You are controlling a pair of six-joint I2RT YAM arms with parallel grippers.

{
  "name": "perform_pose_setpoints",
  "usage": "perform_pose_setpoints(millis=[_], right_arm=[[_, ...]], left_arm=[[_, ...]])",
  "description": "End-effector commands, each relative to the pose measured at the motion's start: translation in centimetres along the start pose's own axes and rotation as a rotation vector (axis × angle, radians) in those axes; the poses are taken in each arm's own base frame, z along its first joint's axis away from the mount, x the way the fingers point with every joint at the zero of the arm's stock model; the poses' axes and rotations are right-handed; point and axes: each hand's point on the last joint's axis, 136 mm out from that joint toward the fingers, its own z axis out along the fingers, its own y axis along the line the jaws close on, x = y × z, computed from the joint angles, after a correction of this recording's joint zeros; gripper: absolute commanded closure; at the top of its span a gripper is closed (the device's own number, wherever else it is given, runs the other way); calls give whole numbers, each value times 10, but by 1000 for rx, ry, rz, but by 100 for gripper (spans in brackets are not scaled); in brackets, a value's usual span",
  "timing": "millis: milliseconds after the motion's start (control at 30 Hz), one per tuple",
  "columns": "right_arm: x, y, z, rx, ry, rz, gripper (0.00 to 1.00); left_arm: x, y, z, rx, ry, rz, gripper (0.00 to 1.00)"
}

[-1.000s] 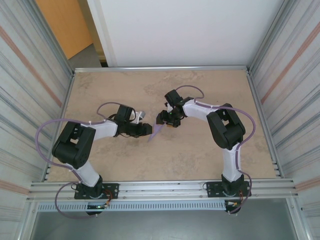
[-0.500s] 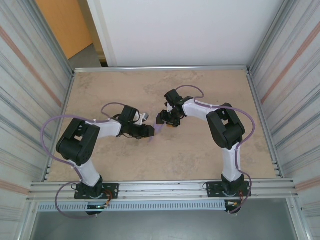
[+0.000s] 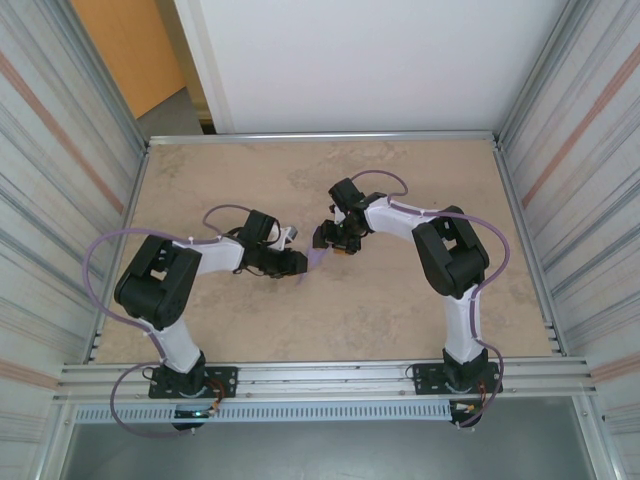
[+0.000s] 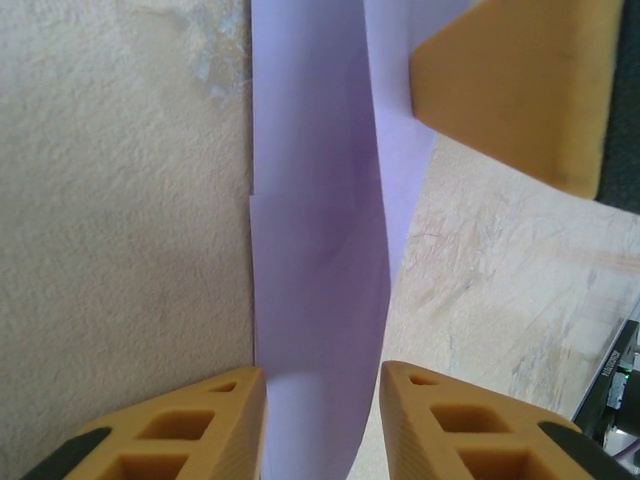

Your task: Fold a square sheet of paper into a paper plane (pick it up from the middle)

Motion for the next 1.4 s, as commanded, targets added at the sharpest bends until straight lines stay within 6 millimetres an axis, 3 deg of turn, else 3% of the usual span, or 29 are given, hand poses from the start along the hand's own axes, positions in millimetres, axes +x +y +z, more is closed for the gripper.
perform_pose_setpoints(millis=[0,700,1367], right_arm=[[15,-47,39,146,54,37,41],[18,-64,47,209,78,50,45],[26,-83,56,270,102,74,56]], left_arm=[[11,20,10,-74,40,-4,68],[11,32,16,-126,70,-50,78],[14,41,22,-167,113,-99,80]])
